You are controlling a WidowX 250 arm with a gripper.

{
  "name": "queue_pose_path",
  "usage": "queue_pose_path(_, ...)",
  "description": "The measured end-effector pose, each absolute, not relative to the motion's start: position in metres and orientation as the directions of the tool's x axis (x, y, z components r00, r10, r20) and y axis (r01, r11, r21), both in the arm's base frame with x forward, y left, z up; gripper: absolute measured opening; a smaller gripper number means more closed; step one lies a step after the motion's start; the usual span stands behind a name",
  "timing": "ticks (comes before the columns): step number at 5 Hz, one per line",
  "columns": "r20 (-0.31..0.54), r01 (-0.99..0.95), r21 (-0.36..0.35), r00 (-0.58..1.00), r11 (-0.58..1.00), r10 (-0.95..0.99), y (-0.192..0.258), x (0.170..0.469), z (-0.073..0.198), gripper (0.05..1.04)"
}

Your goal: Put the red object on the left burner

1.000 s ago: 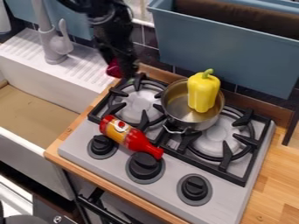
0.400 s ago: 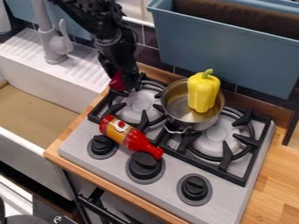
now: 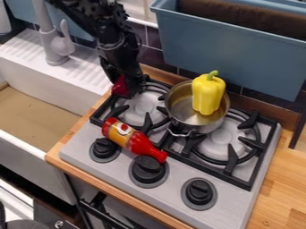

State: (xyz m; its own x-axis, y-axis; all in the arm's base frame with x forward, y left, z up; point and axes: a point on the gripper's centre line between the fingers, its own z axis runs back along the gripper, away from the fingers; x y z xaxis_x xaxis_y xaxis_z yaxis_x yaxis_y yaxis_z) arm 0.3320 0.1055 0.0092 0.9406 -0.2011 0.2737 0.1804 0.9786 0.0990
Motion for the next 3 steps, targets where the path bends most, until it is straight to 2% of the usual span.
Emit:
queue_pose_path(1, 0.269, 0.175, 0.102, 0.943, 0.979, -0.196, 0.104, 0.332, 0.010, 0.837)
queue_pose_path(2, 0.251, 0.175, 0.101, 0.948, 0.979, -0.195, 0.097, 0.329, 0.006, 1.002)
queue_pose_path(3, 0.234, 0.174, 0.078, 0.954, 0.982, -0.188, 0.090, 0.324, 0.002, 0.999)
